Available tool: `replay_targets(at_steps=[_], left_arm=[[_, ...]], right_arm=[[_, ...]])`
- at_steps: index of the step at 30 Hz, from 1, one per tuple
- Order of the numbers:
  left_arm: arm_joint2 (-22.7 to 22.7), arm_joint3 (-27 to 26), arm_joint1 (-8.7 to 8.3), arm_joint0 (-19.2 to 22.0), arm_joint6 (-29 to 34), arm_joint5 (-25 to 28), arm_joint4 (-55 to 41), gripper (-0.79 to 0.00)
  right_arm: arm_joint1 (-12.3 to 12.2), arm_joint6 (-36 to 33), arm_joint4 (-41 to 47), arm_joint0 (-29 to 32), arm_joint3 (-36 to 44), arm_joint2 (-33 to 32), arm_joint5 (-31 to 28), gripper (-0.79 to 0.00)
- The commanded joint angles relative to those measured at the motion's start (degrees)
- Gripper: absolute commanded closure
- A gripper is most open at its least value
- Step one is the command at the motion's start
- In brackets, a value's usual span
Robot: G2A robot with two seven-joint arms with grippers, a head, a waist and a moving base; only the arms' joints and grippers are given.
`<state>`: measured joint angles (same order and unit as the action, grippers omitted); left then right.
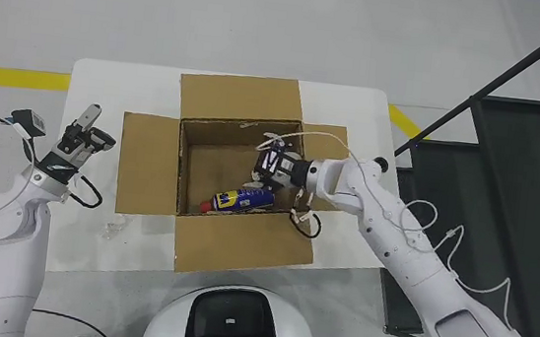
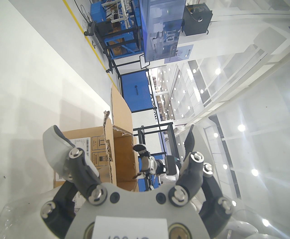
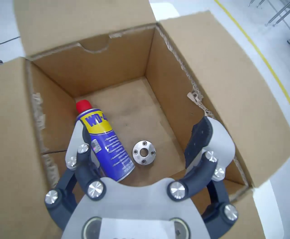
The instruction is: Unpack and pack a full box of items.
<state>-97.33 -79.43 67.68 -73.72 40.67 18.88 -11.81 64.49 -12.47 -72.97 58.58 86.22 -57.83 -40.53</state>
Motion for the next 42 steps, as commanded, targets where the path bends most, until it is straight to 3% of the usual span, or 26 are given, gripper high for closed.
replay_targets(at_steps=[1,7,16,21,39,42], left_arm=[[0.0,0.0,0.0,0.0,0.0,0.0,0.0,-0.785],[0.0,0.0,0.0,0.0,0.0,0.0,0.0,-0.785],[0.0,0.0,0.0,0.0,0.0,0.0,0.0,-0.785],[0.0,0.0,0.0,0.0,0.0,0.0,0.0,-0.785],[0.0,0.0,0.0,0.0,0.0,0.0,0.0,-0.785],[0.0,0.0,0.0,0.0,0.0,0.0,0.0,-0.785]], right_arm=[[-1.4,0.6,-0.2,6.4,6.8,-5.5,-0.2,-0.785],[-4.1,8.0,-4.5,20.1,15.8,-17.8,1.1,-0.785],[-5.5,24.2,-6.7,32.0,10.8,-29.9,4.4,-0.785],[-5.3,27.8,-6.0,33.4,7.6,-30.7,8.5,-0.785],[-5.3,27.8,-6.0,33.4,7.5,-30.7,8.6,-0.785],[-5.5,25.0,-3.1,32.7,4.7,-32.3,7.5,-0.785]])
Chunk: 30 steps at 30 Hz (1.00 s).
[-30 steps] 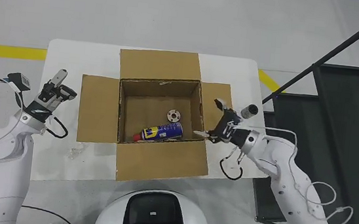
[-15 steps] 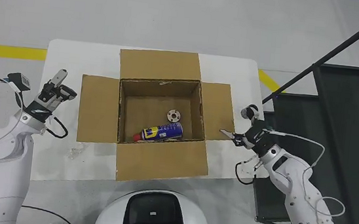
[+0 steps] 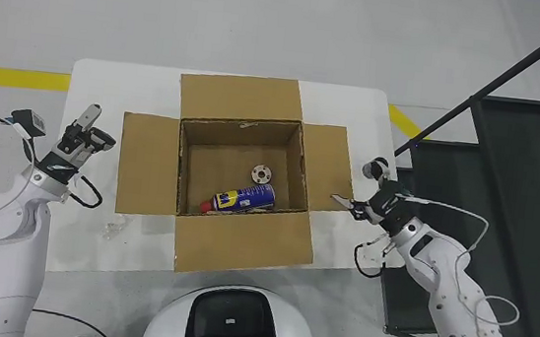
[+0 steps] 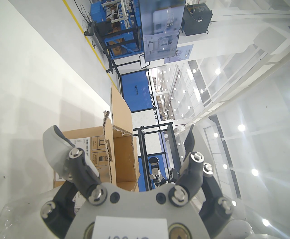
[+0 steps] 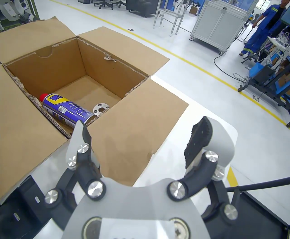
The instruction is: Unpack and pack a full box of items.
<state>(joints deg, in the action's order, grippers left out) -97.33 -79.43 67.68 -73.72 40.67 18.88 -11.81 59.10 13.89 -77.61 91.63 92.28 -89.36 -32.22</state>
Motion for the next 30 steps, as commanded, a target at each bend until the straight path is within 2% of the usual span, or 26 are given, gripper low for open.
replay_targets(at_steps=[1,6,13,21,30], left_arm=[[0.0,0.0,0.0,0.0,0.0,0.0,0.0,-0.785],[0.0,0.0,0.0,0.0,0.0,0.0,0.0,-0.785],[0.0,0.0,0.0,0.0,0.0,0.0,0.0,-0.785],[0.0,0.0,0.0,0.0,0.0,0.0,0.0,-0.785],[0.0,0.0,0.0,0.0,0.0,0.0,0.0,-0.785]], right_arm=[[-0.2,-3.0,3.8,-1.1,-3.2,-1.6,-2.2,-0.785],[-0.5,-10.4,14.7,-8.9,-16.2,-4.6,-6.9,-0.785],[-0.4,-16.9,15.1,-19.0,-29.7,-1.6,-7.2,-0.785],[1.0,-14.5,8.8,-27.1,-39.5,5.7,-3.2,-0.785],[2.1,-10.9,7.1,-33.0,-50.0,9.4,-0.9,-0.785]])
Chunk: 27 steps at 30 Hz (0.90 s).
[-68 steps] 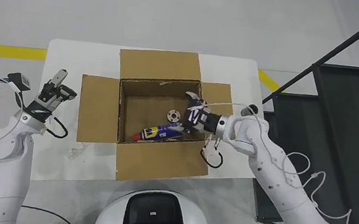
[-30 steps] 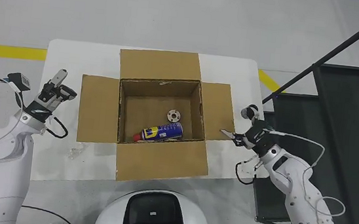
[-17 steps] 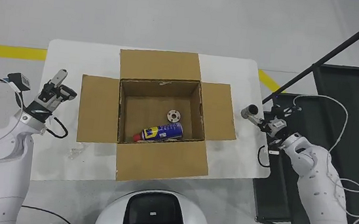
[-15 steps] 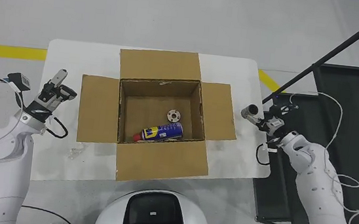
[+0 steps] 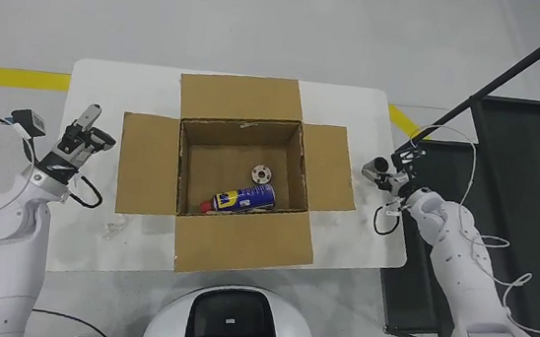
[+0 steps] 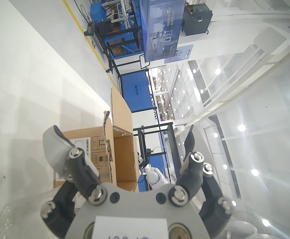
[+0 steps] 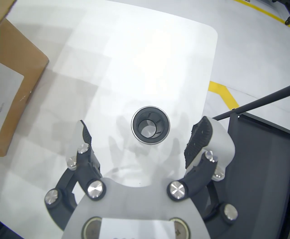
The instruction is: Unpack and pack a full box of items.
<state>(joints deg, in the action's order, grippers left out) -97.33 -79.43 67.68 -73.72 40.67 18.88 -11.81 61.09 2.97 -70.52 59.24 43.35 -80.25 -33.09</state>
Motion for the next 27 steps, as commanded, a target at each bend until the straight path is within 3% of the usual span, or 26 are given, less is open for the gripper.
replay_targets(at_steps=[1,14,15,16,17,18,27], left_arm=[[0.0,0.0,0.0,0.0,0.0,0.0,0.0,-0.785],[0.0,0.0,0.0,0.0,0.0,0.0,0.0,-0.785],[0.0,0.0,0.0,0.0,0.0,0.0,0.0,-0.785],[0.0,0.0,0.0,0.0,0.0,0.0,0.0,-0.785],[0.0,0.0,0.0,0.0,0.0,0.0,0.0,-0.785],[0.0,0.0,0.0,0.0,0.0,0.0,0.0,-0.785],[0.0,0.0,0.0,0.0,0.0,0.0,0.0,-0.785]], right_arm=[[0.2,0.0,0.0,-1.3,-2.1,0.7,-0.1,-0.785],[2.4,0.4,0.3,-8.0,-12.9,5.6,-0.4,-0.785],[2.5,0.6,0.2,-8.4,-13.5,5.9,-0.4,-0.69],[2.6,0.8,0.2,-8.7,-14.1,6.1,-0.4,-0.388],[2.7,1.0,0.1,-9.0,-14.6,6.3,-0.6,-0.166],[2.7,1.2,0.0,-9.2,-15.0,6.5,-0.9,0.0],[2.9,3.3,-0.6,-10.7,-17.8,7.6,-2.0,0.0]])
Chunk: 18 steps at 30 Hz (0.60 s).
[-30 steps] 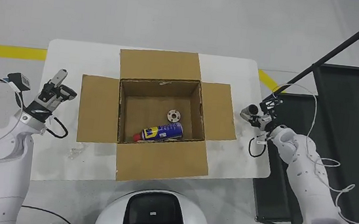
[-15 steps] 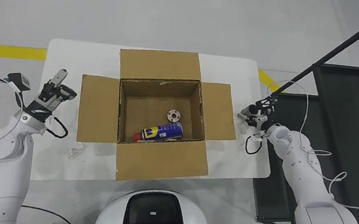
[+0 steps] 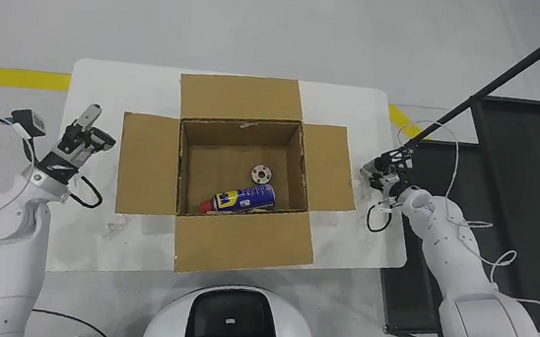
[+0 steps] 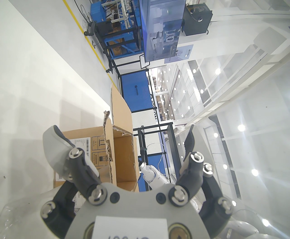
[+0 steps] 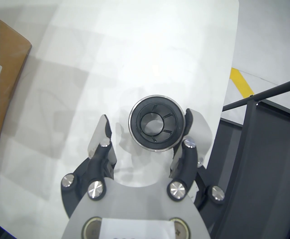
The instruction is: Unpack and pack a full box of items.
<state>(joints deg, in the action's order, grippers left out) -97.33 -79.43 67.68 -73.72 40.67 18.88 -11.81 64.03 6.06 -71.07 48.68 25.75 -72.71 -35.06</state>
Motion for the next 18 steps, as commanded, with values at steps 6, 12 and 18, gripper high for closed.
replay_targets(at_steps=[6,12,18], left_arm=[[0.0,0.0,0.0,0.0,0.0,0.0,0.0,-0.785],[0.0,0.0,0.0,0.0,0.0,0.0,0.0,-0.785],[0.0,0.0,0.0,0.0,0.0,0.0,0.0,-0.785]], right_arm=[[-0.1,2.2,-0.1,-0.5,-0.2,0.4,-2.3,0.0],[-0.8,5.6,-1.4,0.5,1.9,0.4,-5.0,0.0],[-2.8,10.5,-3.6,3.4,9.2,-2.1,-6.3,0.0]])
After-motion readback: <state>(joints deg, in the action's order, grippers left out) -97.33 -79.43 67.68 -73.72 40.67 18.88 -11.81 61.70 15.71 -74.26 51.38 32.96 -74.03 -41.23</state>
